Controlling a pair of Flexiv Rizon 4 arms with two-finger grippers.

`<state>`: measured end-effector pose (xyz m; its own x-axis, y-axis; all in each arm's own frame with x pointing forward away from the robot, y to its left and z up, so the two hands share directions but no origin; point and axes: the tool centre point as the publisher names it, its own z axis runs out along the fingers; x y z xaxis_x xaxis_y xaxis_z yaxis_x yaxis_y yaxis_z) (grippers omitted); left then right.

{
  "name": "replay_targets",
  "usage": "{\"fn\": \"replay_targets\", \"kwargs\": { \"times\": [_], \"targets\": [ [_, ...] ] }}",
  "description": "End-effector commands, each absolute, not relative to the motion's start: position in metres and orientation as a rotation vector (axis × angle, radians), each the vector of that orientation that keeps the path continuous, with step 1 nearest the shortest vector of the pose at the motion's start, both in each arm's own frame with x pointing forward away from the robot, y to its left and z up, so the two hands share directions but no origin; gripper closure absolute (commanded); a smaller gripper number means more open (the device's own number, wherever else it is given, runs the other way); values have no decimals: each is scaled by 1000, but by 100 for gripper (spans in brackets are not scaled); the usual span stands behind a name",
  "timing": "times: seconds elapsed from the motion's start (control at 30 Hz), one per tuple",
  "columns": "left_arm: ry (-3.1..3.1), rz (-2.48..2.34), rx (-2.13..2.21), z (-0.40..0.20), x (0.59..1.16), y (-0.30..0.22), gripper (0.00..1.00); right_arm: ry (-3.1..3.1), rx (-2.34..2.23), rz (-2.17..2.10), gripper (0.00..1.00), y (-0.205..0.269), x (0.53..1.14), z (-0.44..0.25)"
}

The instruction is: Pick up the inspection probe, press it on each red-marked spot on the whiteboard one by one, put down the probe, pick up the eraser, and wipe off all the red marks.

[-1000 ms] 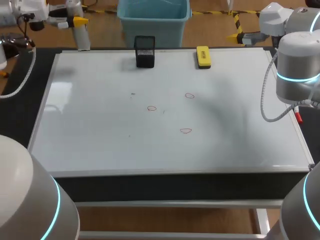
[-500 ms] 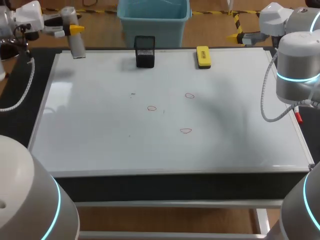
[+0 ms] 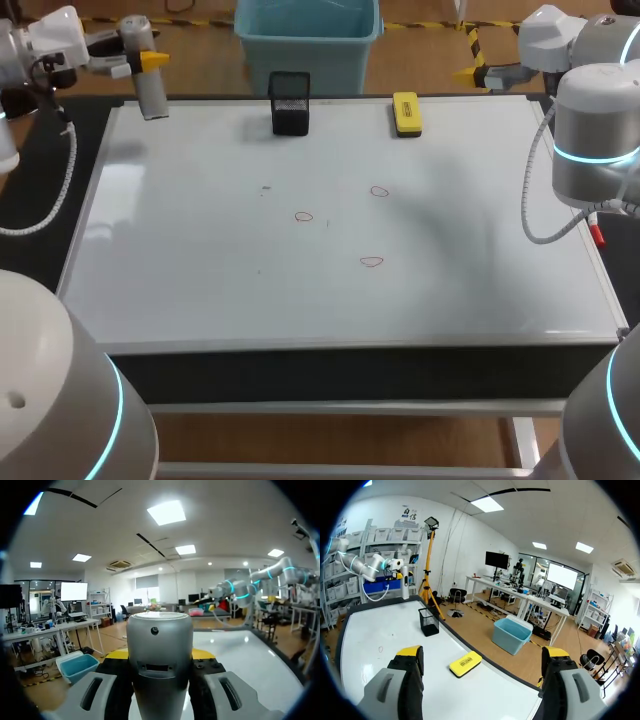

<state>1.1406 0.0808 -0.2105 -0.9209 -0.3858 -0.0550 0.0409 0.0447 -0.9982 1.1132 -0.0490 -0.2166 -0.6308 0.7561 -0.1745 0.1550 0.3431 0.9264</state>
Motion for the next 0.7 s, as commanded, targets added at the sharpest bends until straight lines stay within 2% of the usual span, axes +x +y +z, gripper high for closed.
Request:
{"fn": "replay_targets", "kwargs": {
  "times": [0.03,0.33,0.7],
  "targets": [
    [1892,-1828,-522,-208,1135,79,100,2010,793,1291,0,-49,1114,-216],
    [1892,-1828,-522,-208,1135,79,100,2242,607,1181,0,-71,1143,-224],
    [1892,-1828,-522,-208,1135,79,100,2471,224,1071,0,-71,1169,-240]
  ]
}}
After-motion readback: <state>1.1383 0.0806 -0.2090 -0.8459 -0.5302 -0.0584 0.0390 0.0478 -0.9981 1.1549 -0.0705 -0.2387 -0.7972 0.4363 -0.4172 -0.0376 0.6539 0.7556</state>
